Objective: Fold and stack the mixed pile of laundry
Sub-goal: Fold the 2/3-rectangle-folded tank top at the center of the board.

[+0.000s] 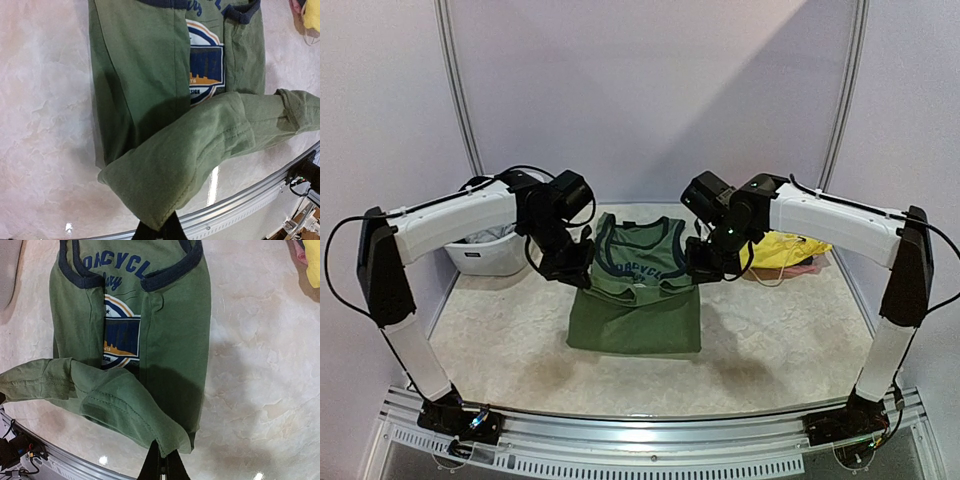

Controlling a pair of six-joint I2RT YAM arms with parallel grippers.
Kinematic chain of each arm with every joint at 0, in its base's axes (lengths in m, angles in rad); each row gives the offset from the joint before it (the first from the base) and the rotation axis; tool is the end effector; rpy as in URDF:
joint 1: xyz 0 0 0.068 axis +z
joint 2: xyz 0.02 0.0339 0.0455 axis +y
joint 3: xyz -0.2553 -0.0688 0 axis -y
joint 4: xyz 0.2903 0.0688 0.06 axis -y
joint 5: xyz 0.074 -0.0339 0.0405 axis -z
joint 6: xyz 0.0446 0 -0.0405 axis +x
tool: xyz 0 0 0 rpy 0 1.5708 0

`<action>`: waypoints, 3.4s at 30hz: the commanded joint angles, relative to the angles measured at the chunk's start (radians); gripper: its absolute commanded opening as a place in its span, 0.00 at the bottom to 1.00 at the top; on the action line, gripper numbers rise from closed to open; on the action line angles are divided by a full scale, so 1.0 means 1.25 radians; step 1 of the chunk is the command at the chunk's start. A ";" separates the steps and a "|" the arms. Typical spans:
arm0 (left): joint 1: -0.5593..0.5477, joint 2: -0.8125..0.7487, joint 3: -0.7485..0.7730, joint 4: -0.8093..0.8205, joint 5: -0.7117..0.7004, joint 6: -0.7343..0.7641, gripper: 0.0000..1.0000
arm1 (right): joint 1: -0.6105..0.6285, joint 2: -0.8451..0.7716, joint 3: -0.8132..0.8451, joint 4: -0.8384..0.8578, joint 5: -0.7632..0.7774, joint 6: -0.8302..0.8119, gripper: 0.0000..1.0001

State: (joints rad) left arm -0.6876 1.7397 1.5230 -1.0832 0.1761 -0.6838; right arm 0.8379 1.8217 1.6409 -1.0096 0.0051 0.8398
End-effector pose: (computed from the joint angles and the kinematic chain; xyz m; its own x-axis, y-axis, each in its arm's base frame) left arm 0.2971 -0.2541 0.2477 -0.9948 0.0122 -0.1008 0.0421 0.9530 -0.2999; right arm 0.2837 0.3148 0.2575 -0.9671 0.0384 -0.2514 -0.0329 0.9614 0.2733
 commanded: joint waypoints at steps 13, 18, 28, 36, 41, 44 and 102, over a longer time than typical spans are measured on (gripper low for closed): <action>0.071 0.187 0.100 0.037 0.032 0.098 0.00 | -0.083 0.143 0.071 0.021 -0.058 -0.108 0.00; 0.089 0.224 0.120 0.040 0.035 0.100 0.00 | -0.105 0.182 0.086 0.031 -0.083 -0.131 0.00; 0.104 0.287 0.158 0.034 0.027 0.101 0.00 | -0.141 0.266 0.119 0.032 -0.113 -0.165 0.00; 0.116 0.317 0.159 0.030 -0.006 0.078 0.07 | -0.171 0.312 0.164 0.033 -0.153 -0.177 0.16; 0.138 0.285 0.174 0.038 -0.033 0.050 0.55 | -0.189 0.324 0.239 0.016 -0.182 -0.200 0.49; 0.146 0.261 0.202 0.031 -0.033 0.059 0.69 | -0.192 0.316 0.287 -0.019 -0.170 -0.218 0.54; 0.098 -0.483 -0.344 -0.066 -0.105 -0.036 0.84 | -0.025 0.480 0.303 0.157 -0.096 -0.175 0.23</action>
State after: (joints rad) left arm -0.5480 1.1515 1.0931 -1.1378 0.0509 -0.7204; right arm 0.8303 2.3749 1.9629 -0.8238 -0.1619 0.6407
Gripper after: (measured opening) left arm 0.841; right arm 0.230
